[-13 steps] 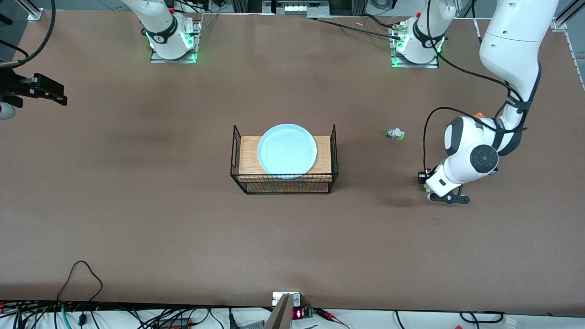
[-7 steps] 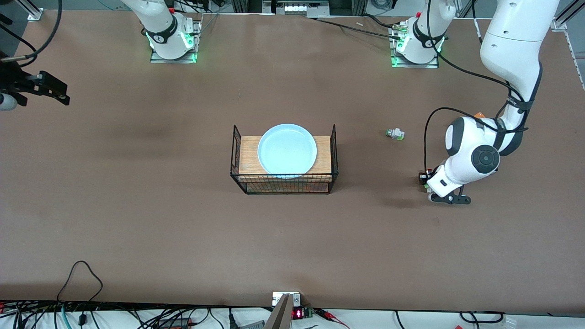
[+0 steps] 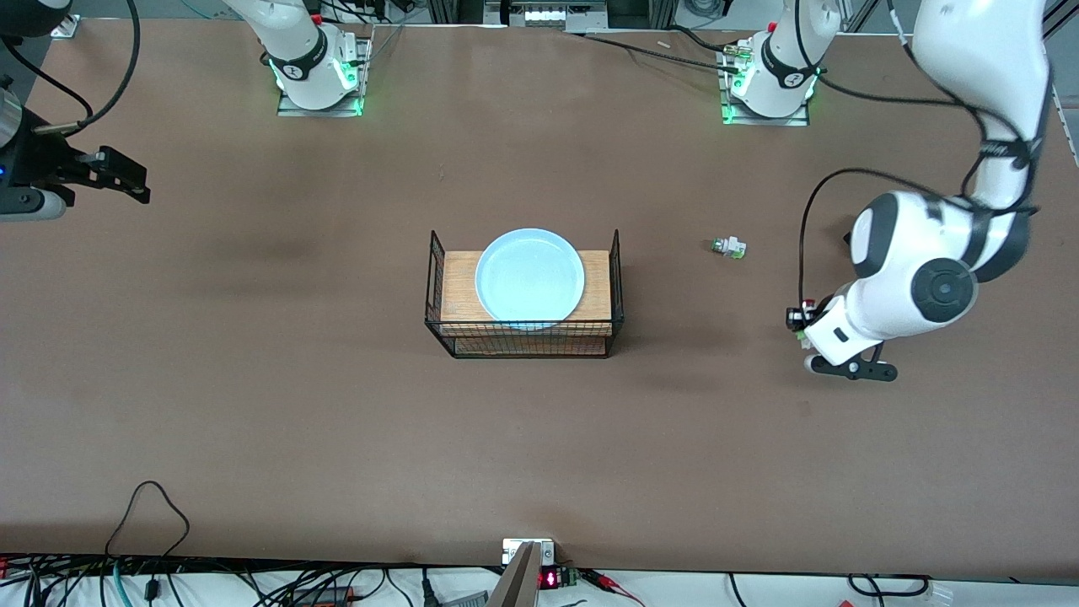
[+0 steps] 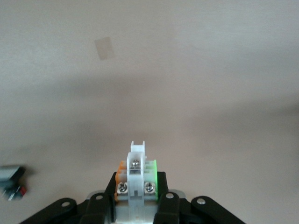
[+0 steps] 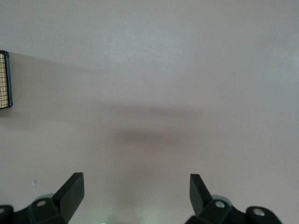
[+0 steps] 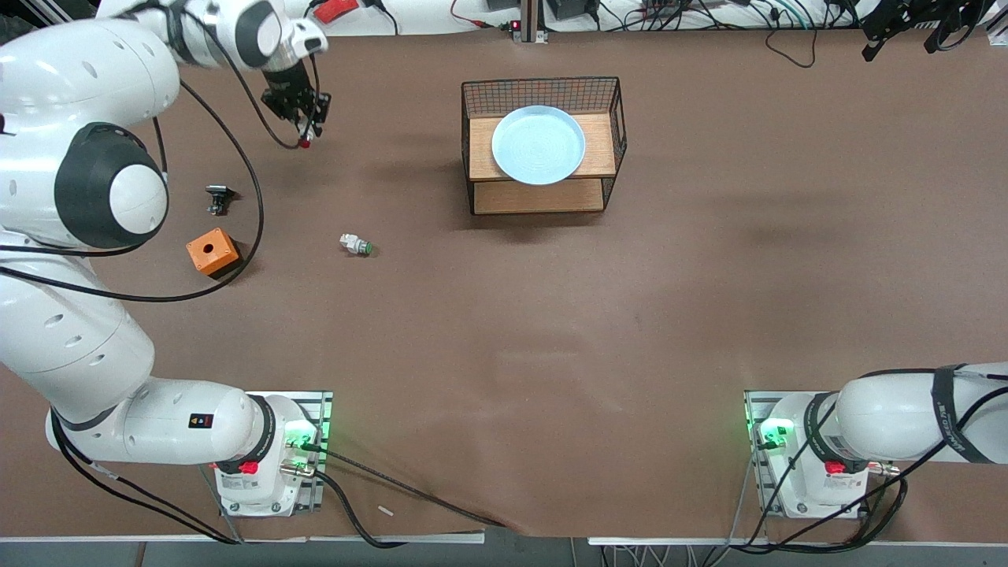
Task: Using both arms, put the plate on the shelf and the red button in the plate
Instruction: 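Carry the white button with the left gripper over the plate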
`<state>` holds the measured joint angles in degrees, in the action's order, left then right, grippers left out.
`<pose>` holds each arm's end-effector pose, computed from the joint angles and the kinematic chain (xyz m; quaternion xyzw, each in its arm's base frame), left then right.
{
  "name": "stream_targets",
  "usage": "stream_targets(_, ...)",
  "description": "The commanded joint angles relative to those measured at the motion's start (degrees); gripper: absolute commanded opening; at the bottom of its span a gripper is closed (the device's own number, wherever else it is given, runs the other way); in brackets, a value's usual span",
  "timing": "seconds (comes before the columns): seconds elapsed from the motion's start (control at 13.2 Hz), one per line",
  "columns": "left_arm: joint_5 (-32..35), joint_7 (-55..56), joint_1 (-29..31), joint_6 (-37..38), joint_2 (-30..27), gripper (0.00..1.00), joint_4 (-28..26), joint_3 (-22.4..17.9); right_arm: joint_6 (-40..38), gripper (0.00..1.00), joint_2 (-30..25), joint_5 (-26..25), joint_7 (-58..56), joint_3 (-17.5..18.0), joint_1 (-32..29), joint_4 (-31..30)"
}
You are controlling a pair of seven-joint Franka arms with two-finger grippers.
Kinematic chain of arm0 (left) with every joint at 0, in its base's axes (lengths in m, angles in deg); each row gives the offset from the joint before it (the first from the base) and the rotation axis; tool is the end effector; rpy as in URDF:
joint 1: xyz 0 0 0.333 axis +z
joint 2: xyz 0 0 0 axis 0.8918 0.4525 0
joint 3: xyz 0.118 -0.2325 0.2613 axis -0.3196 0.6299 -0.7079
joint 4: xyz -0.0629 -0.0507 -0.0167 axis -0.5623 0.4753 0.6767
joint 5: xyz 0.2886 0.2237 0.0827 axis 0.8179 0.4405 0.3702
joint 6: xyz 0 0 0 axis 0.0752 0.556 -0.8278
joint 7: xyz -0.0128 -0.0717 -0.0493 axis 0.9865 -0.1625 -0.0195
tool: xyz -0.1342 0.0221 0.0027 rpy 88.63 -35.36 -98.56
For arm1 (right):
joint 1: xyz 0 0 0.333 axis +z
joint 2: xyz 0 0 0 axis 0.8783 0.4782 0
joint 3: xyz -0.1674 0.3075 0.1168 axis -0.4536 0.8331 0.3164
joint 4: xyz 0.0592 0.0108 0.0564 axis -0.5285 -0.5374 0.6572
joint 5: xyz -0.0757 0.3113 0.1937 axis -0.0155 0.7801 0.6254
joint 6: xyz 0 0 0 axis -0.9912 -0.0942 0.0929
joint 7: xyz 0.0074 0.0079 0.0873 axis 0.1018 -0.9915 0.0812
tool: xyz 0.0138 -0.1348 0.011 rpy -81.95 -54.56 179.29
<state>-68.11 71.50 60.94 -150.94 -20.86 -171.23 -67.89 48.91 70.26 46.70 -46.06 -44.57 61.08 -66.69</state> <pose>0.6380 -0.0744 0.3778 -0.9933 0.0539 0.1023 0.0059 0.5241 -0.0188 0.6018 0.9979 0.0416 -0.0380 0.0311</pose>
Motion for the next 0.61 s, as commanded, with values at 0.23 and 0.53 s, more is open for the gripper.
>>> stream_targets(0.23,-3.7,16.8,-0.4,19.2,0.9,0.00,17.7,11.9,-2.9,1.00,5.6,0.4,-0.1,0.8,-1.1,7.6)
stream_targets(0.53,-3.7,24.0,-1.9,18.3,1.5,0.00,21.8,22.2,-2.3,1.00,6.7,0.3,-0.2,0.7,-1.2,8.4)
